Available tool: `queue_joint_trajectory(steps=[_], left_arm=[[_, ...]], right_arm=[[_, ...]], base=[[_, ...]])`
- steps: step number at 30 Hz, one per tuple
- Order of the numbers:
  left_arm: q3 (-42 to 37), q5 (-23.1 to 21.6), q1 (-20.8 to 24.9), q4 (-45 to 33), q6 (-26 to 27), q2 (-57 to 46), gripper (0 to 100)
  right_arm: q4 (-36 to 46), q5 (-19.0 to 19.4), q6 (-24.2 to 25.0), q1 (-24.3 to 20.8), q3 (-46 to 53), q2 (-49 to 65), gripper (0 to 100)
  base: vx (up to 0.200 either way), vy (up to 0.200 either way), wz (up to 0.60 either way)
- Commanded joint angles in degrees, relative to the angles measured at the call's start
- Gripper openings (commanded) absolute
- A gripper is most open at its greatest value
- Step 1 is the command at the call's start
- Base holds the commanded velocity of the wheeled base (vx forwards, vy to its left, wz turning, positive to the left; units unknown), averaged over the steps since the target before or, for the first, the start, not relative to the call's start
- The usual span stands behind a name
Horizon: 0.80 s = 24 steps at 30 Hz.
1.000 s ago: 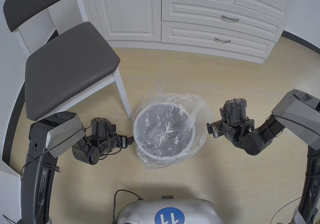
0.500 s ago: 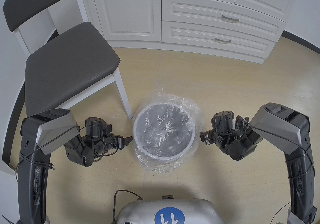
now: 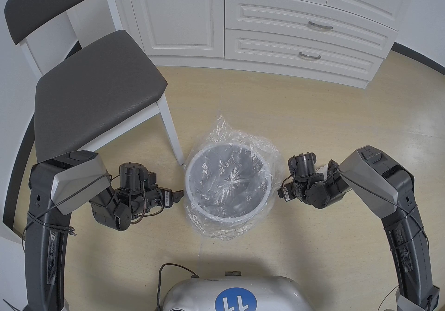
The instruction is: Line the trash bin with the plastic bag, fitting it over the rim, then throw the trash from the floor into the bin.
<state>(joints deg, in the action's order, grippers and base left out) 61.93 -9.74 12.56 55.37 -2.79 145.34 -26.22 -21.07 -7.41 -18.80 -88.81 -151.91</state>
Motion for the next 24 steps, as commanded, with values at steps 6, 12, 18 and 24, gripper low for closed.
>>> queue_joint_trajectory(steps=[6,12,18,24], left_arm=[[-4.10,-0.10,-0.69,0.79,0.42,-2.16,100],[-9.55,-0.10,-0.78,4.13,0.59,-4.36,100],[-14.20,0.16,-0.69,9.58,0.77,-5.59,100],[-18.69,0.60,-0.78,15.29,2.18,-6.82,100]], right_arm=[[-4.10,1.20,0.56,3.33,21.84,20.69,100],[-9.99,4.72,0.91,2.01,31.59,28.86,100],[-7.97,7.97,19.19,-2.74,27.55,27.63,100],[1.70,9.38,36.94,-4.67,17.18,23.59,100]], base=[[0.000,0.000,0.00],[0.000,0.000,0.00],[0.000,0.000,0.00],[0.000,0.000,0.00]])
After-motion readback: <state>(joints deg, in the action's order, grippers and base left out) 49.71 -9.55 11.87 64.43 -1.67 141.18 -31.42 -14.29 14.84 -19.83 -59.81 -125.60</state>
